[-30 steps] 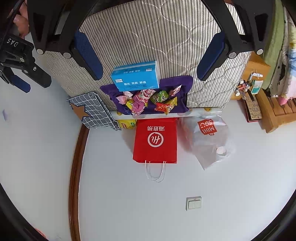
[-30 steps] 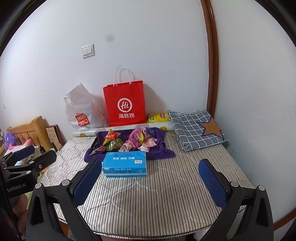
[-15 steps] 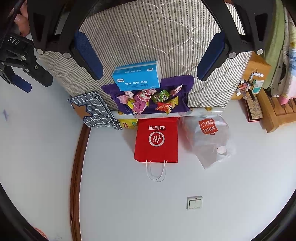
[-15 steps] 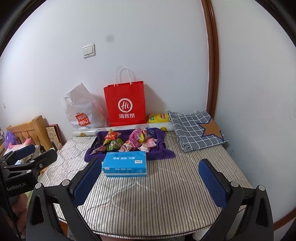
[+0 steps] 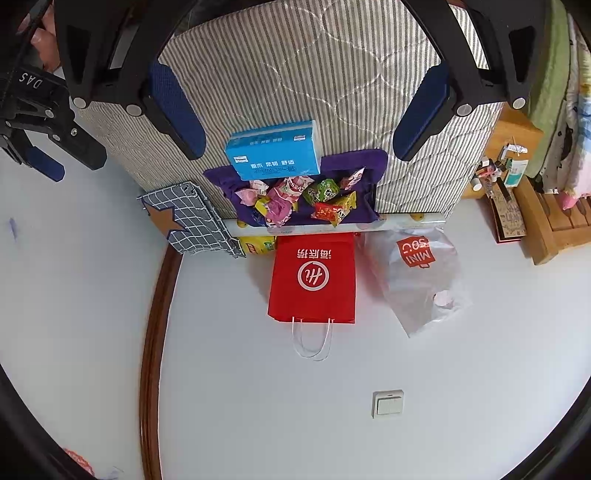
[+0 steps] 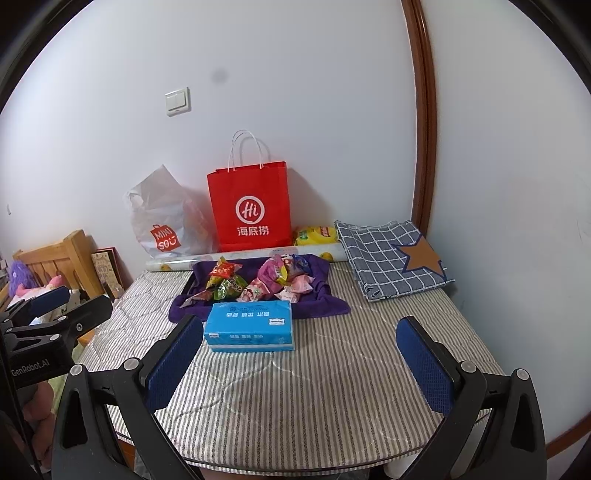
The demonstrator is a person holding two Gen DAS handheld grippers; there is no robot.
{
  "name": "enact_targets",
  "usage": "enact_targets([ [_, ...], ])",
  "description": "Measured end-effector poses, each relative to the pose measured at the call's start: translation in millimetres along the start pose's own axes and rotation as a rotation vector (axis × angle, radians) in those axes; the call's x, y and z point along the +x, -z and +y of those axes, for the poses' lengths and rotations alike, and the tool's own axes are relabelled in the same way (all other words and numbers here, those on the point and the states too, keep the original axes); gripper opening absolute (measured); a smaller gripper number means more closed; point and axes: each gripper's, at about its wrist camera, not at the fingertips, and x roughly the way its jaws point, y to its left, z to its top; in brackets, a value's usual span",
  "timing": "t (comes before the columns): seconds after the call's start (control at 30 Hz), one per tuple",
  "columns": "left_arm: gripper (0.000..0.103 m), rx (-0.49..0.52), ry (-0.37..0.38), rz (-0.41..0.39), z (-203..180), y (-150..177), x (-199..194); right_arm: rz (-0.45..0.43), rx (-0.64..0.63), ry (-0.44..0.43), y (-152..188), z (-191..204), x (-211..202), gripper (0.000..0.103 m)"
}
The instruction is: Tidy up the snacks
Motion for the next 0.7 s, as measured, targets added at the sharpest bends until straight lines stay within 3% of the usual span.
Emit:
enact_targets([
  [0.7, 0.102, -0.027, -0.003, 0.004, 4.3, 0.7, -1.9, 0.005, -0.014, -0.009, 2.7, 1.1, -0.2, 0.103],
])
